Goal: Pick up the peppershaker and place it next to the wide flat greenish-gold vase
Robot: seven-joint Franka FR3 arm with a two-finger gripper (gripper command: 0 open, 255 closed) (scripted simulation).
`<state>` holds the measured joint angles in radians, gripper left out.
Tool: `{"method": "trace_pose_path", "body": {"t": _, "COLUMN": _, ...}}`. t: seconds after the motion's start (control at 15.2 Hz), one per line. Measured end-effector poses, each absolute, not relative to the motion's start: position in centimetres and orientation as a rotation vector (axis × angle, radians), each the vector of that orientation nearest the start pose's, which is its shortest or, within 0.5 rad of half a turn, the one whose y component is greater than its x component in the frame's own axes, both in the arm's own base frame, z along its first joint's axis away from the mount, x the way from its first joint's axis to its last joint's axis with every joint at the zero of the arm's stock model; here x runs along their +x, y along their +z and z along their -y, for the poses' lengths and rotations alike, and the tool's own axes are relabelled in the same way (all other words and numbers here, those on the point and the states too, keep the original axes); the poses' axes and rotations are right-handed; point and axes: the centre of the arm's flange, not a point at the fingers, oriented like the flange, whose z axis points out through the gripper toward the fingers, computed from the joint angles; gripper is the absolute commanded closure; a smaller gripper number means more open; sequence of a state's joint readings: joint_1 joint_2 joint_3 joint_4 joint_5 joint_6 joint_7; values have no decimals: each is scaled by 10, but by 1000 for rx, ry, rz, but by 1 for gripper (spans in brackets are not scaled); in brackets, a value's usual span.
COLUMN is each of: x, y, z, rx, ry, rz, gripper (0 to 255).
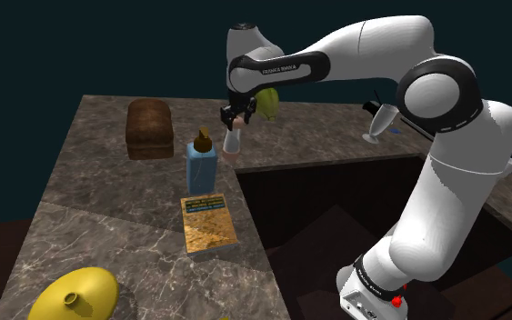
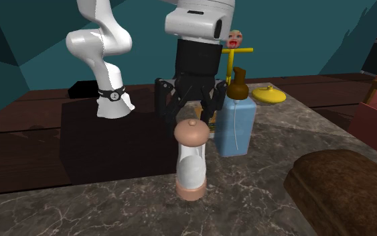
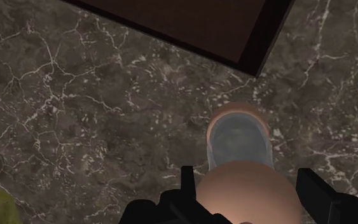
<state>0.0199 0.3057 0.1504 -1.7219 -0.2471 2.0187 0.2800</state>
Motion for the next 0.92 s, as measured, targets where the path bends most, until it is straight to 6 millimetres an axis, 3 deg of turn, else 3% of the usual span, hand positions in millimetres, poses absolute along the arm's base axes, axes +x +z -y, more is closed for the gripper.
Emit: {"method": "trace_pose_path", "body": {"t": 0.92, "x": 637, "y": 482, "z": -87, "rx": -3315, "ry": -60, "rz": -14, "gripper": 255}}
